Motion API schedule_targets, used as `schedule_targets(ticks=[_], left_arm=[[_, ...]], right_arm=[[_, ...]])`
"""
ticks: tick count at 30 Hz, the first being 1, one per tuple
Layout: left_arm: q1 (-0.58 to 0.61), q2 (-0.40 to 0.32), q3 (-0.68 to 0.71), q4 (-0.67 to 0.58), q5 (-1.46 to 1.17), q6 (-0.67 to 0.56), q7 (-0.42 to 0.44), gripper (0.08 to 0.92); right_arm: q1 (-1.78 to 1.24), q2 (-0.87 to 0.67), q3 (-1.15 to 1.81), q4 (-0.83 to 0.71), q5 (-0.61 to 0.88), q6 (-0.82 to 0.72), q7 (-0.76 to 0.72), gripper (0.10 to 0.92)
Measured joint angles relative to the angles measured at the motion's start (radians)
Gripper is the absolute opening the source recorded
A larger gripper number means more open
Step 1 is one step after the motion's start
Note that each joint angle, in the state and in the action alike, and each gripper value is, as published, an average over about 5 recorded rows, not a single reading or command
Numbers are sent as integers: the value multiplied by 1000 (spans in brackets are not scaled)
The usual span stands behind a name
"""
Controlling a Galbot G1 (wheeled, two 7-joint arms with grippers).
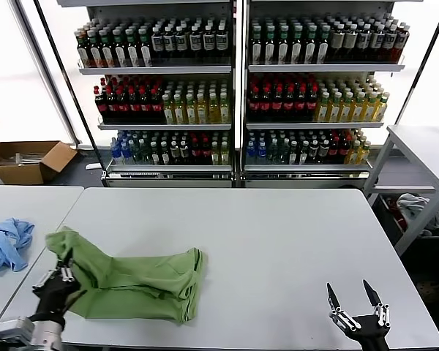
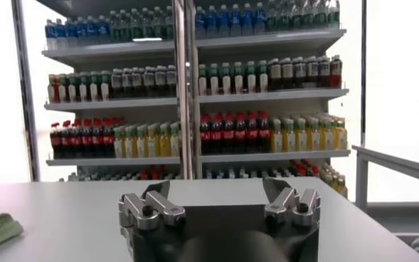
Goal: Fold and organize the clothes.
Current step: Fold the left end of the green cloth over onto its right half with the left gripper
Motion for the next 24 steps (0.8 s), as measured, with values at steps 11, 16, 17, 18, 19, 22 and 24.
schedule_targets(ticks=[11,16,17,18,19,22,24], left_arm=[[-83,-41,270,17,156,-11,9,95],[-121,-58,356,53,203,-18,11,95],[-127,-60,370,61,211,-21,12,95],[-133,-61,383,70,220,-23,12,95],[-138,-62,396,79,228,-26,13,95],[-153,-66,428,104,250,-32,15,95],[-164,-68,445,121,264,-36,16,95]], right_arm=[[10,2,-1,1,1,-5,2,823],[13,3,-4,-1,1,-5,2,823],[13,2,-4,-2,1,-5,2,823],[14,2,-5,-3,1,-5,2,823],[14,3,-6,-3,1,-5,2,823],[16,3,-9,-4,1,-5,1,823],[17,4,-11,-5,0,-5,1,823]])
